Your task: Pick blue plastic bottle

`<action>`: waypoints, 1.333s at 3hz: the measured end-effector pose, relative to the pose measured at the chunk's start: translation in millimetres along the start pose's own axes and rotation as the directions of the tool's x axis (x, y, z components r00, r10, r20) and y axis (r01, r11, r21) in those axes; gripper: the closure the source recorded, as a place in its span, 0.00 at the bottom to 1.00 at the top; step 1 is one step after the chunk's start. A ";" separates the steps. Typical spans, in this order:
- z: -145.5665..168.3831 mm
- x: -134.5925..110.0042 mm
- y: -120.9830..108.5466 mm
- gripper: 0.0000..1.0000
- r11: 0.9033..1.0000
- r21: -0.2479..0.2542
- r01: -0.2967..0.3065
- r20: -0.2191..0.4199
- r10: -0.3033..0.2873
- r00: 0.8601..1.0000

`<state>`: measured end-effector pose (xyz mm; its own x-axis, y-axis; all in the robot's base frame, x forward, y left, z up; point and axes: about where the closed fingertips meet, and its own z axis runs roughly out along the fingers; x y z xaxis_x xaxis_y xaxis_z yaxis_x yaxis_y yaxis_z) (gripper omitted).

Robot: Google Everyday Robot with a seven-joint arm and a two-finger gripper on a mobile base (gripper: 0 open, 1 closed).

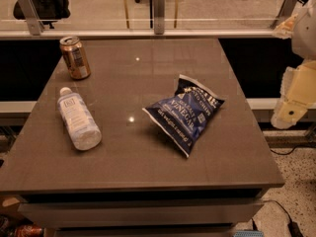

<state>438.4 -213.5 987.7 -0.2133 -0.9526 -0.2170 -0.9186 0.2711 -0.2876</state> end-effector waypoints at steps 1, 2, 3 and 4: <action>-0.1 -0.2 0.0 0.00 1.000 0.000 0.000 0.000 0.000 1.000; -5.3 -16.6 -1.7 0.00 1.000 0.002 -0.010 0.021 0.010 1.000; -14.9 -43.0 -2.6 0.00 1.000 -0.011 0.002 0.043 -0.002 0.999; -27.1 -76.6 2.1 0.00 0.999 -0.032 0.017 0.055 -0.015 0.998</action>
Offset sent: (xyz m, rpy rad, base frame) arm 0.0084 0.0332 0.0160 0.0522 0.0065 -0.0089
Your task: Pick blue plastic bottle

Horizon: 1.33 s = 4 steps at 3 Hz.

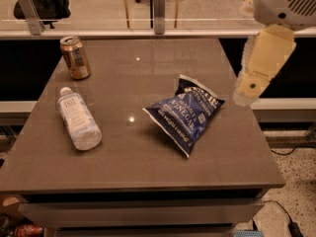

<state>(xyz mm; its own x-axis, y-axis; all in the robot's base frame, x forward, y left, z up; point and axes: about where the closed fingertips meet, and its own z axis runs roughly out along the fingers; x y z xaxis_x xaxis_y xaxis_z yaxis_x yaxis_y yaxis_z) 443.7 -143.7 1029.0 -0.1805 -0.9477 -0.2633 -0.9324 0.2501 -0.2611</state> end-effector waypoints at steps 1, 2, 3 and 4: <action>-5.3 -41.1 10.3 0.00 1.000 -0.029 0.002 0.012 -0.002 1.000; 5.1 -90.5 22.8 0.00 0.998 -0.061 -0.021 0.023 0.023 0.999; 27.1 -130.9 36.5 0.00 0.994 -0.089 -0.058 0.002 0.059 0.998; 56.1 -163.3 50.7 0.00 0.987 -0.113 -0.112 -0.043 0.108 0.993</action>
Offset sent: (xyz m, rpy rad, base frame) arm -0.0107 0.1429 -0.0064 0.0274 0.1906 -0.0312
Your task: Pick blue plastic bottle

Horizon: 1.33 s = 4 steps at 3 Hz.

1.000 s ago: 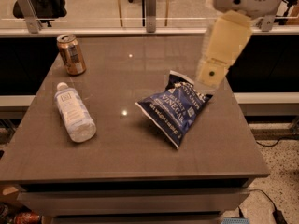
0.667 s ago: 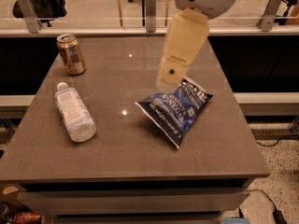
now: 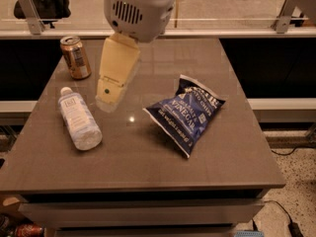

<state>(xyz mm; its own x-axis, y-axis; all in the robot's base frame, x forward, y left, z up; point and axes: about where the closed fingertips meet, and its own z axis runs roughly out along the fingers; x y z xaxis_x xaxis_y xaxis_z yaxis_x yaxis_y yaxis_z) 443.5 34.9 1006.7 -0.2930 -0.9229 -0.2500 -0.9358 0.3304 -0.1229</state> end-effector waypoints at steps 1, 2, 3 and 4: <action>28.0 -20.0 9.7 0.00 0.998 -0.016 -0.056 -0.033 0.055 0.998; 77.8 -47.8 25.5 0.00 0.997 -0.021 -0.077 -0.096 0.075 0.993; 75.8 -51.6 25.2 0.00 0.997 -0.017 -0.076 -0.077 0.074 0.994; 75.1 -55.0 24.0 0.00 0.996 0.001 -0.092 -0.078 0.092 0.993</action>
Offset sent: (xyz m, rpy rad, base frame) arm 0.0026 0.0676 -0.0874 -0.1426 0.1312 -0.1192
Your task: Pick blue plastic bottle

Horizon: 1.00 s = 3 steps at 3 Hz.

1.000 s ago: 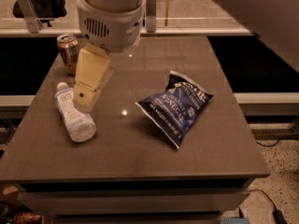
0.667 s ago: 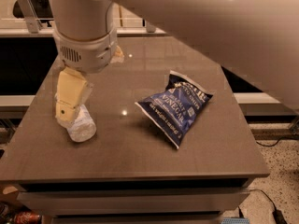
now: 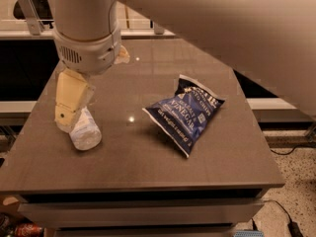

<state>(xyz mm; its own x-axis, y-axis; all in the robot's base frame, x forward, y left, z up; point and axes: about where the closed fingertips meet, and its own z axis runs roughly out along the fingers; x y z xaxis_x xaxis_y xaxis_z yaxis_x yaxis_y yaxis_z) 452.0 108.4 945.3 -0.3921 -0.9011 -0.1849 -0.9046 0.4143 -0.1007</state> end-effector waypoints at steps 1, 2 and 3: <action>8.1 -16.3 2.0 0.00 1.000 0.003 -0.014 0.008 0.014 1.000; 21.3 -34.7 7.5 0.00 0.999 -0.003 -0.035 0.015 0.035 0.999; 41.7 -50.7 15.5 0.00 0.996 -0.033 -0.079 0.023 0.080 0.997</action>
Offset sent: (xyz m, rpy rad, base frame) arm 0.0153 0.0581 -0.0337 0.0146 0.0289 -0.0683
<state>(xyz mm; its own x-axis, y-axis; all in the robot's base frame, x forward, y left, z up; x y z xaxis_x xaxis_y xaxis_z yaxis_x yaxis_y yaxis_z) 464.8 165.9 912.4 -0.4592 -0.8620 -0.2146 -0.8758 0.4798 -0.0533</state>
